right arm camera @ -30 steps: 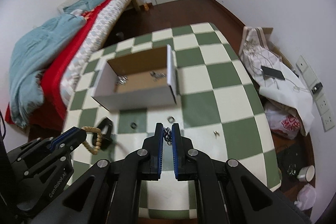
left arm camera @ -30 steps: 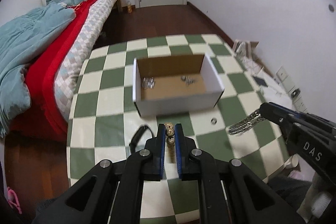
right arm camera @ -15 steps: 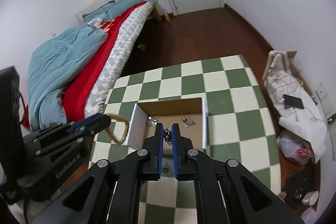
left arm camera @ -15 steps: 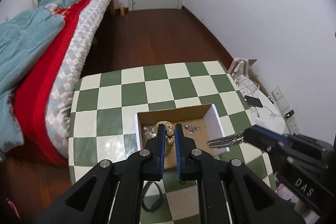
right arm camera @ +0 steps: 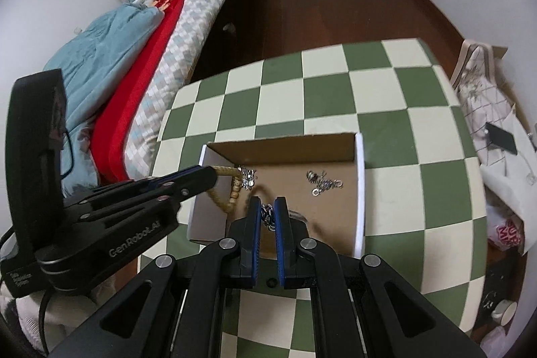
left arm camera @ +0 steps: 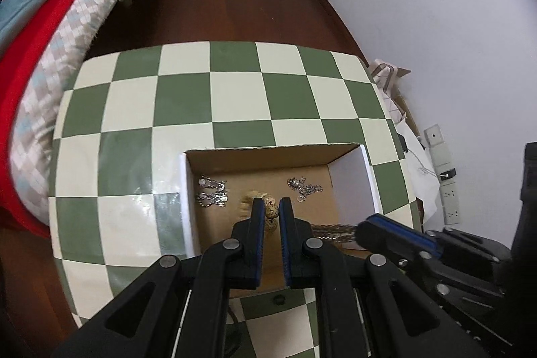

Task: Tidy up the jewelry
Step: 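Carry the curb chain and bead bracelet over the white box and lower them, then open both grippers to release the chain and bracelet into the box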

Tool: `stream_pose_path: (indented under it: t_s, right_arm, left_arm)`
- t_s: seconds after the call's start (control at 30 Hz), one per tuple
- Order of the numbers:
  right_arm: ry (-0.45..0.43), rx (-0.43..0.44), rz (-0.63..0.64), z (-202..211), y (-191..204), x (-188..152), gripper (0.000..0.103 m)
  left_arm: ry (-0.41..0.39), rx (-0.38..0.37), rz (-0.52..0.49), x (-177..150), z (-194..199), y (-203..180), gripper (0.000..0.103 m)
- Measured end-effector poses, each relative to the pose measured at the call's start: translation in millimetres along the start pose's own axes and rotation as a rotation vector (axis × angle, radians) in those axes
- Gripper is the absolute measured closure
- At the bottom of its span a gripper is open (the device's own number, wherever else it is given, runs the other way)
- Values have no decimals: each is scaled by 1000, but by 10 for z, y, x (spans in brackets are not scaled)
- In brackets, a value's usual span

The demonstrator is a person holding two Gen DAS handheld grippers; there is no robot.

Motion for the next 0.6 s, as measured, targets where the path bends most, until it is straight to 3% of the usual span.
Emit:
stream_pose_path:
  t_s: [0.1, 0.27, 0.33, 0.37, 0.4, 0.47, 0.57, 0.6]
  right_arm:
    - [28, 17, -16, -114, -52, -15, 95]
    - [104, 4, -45, -283, -191, -51, 94]
    - [113, -29, -37, -273, -231, -56, 87]
    - [111, -43, -37, -254, -247, -55, 82]
    - [107, -58, -33, -227, -261, -53, 73]
    - [102, -101, -23, -177, -284, -53, 62]
    - [114, -206, 15, -112, -300, -85, 49]
    - [122, -248, 32, -102, -303, -109, 38]
  left_arm:
    - [-2, 24, 0, 21, -19, 19, 96]
    - [-54, 146, -42, 30, 15, 67, 92]
    - [-80, 189, -52, 33, 46, 87, 81]
    - [-101, 205, -60, 30, 81, 93, 68]
    - [-123, 222, -65, 26, 118, 102, 46]
    - [-172, 245, -67, 23, 193, 122, 19]
    - [-236, 302, -71, -21, 292, 175, 4]
    - [-245, 319, -71, -39, 299, 195, 0]
Point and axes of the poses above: each gripper's, at about its wrist camera, not at the fingertips, and z roughly against the way its jaws point, y to its left, x to its top, the point moved 4 cm from there along -z, roughly the way its jaws point, and after that the axes turned 15 degrees about z, right-handed, at the moved point
